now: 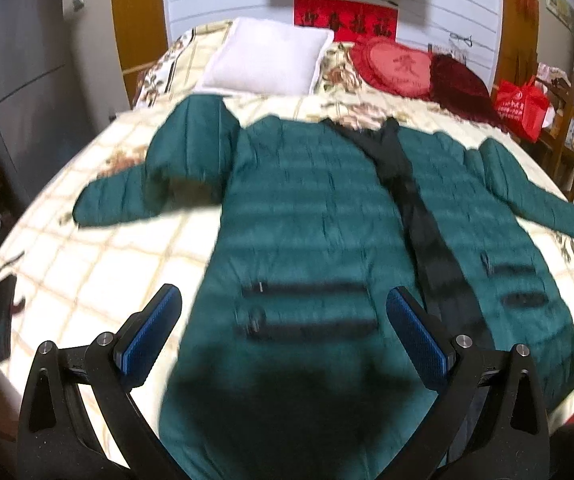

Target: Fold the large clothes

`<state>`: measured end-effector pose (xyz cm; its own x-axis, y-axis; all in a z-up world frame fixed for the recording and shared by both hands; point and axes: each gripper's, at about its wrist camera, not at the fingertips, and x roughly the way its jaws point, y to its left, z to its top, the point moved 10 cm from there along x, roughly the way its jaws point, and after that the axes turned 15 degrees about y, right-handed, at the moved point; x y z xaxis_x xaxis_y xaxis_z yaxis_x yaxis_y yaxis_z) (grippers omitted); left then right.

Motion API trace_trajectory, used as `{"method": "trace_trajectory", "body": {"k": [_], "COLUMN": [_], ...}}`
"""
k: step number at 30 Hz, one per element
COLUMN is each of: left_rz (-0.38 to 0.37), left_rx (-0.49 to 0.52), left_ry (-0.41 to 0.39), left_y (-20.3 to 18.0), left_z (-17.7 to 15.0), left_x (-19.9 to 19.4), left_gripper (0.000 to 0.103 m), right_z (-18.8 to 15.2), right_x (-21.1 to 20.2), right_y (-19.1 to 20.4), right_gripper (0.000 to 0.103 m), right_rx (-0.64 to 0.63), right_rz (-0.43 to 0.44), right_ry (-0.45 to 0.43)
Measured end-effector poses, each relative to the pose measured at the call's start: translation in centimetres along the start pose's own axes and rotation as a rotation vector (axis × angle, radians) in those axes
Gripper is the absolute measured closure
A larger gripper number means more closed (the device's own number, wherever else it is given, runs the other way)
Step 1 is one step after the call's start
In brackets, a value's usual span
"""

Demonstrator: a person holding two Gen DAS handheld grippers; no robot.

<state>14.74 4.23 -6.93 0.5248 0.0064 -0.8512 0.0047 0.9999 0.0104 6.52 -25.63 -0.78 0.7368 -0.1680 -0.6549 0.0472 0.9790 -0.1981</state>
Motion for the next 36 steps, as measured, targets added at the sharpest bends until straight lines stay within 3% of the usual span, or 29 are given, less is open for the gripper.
{"method": "trace_trajectory", "body": {"k": [7, 12, 17, 20, 23, 27, 33, 36], "left_rz": [0.043, 0.034, 0.067, 0.024, 0.049, 0.031, 0.021, 0.018], "left_rx": [0.016, -0.027, -0.053, -0.039, -0.006, 0.012, -0.001, -0.001], "left_ry": [-0.039, -0.014, 0.053, 0.098, 0.117, 0.215, 0.208, 0.212], "left_y": [0.7, 1.5, 2.2, 1.2, 0.3, -0.3, -0.3, -0.4], "left_z": [5.5, 7.4, 5.8, 5.4, 5.2, 3.8, 3.7, 3.8], "left_x": [2.2, 5.2, 9.0, 10.5, 11.6, 14.3, 14.4, 14.6], "left_gripper": [0.0, 0.0, 0.0, 0.0, 0.0, 0.0, 0.0, 0.0], "right_z": [6.4, 9.5, 7.2, 6.2, 5.4, 3.3, -0.3, -0.7], "right_x": [2.1, 5.6, 8.9, 11.4, 12.9, 15.5, 18.8, 19.0], "right_y": [1.1, 2.9, 4.1, 4.3, 4.4, 5.5, 6.3, 6.5], "right_gripper": [0.0, 0.0, 0.0, 0.0, 0.0, 0.0, 0.0, 0.0], "right_rx": [0.088, 0.133, 0.111, 0.138, 0.164, 0.169, 0.2, 0.195], "right_rz": [0.066, 0.078, 0.046, 0.086, 0.12, 0.169, 0.233, 0.236], "right_ry": [-0.004, -0.01, -0.024, 0.078, 0.13, 0.259, 0.455, 0.475]}}
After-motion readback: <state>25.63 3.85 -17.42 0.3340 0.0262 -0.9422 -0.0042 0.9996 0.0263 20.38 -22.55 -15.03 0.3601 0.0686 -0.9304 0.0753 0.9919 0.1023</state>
